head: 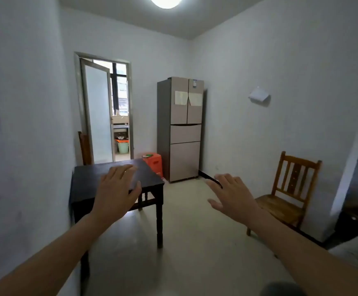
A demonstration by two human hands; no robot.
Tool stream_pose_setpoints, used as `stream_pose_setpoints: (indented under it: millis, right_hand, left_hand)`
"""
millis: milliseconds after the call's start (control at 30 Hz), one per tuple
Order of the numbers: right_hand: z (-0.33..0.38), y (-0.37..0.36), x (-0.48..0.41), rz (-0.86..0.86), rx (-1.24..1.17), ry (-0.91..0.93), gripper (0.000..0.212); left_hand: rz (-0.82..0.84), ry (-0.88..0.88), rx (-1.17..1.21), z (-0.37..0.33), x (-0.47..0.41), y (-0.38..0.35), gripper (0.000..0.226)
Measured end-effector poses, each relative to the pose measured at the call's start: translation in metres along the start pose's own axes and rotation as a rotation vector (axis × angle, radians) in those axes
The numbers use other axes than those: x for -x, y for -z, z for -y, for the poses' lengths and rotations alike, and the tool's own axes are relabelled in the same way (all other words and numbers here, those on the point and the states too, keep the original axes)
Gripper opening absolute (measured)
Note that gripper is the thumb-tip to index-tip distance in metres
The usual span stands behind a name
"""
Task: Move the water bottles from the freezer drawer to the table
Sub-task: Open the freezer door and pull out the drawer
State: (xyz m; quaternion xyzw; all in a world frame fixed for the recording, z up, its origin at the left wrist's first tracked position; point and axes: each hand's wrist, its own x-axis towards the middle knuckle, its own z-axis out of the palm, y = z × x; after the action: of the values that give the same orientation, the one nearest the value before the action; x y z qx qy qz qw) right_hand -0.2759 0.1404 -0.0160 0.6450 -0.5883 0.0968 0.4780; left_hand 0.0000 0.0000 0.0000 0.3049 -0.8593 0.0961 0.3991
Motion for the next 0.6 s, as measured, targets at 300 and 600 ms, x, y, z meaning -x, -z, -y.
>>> stream_pose_setpoints:
  millis: [300, 600]
  right_hand:
    - [-0.013, -0.091, -0.019, -0.014, -0.031, -0.043, 0.070]
    - [-0.063, -0.169, -0.073, 0.093, 0.082, -0.104, 0.059]
  left_hand:
    - [-0.099, 0.056, -0.038, 0.032, -0.028, -0.069, 0.047]
    - [0.010, 0.046, -0.211, 0.085, -0.118, -0.161, 0.062]
